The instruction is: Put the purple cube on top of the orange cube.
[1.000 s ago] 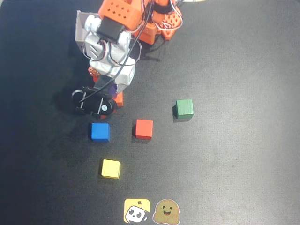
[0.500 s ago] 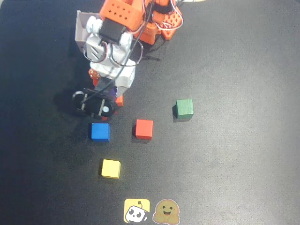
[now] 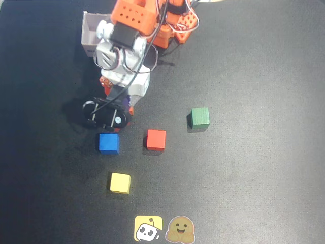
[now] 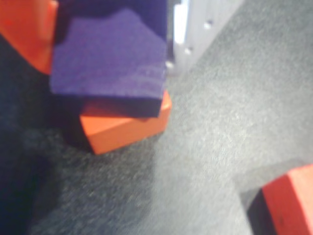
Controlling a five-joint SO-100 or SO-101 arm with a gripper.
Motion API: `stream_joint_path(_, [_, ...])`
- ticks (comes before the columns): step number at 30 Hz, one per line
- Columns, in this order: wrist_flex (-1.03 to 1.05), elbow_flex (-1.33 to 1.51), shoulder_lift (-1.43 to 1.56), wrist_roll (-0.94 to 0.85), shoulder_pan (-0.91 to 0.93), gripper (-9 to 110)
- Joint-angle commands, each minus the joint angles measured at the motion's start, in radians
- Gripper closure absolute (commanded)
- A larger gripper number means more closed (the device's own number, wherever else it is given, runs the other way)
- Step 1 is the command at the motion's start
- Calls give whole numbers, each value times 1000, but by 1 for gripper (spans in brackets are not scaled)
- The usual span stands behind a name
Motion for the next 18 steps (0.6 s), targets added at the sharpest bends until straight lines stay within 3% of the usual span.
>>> stream_joint_path(1, [-14,3,5,12,-9,95])
stream_joint_path(18, [-12,21,31,8,-17,79])
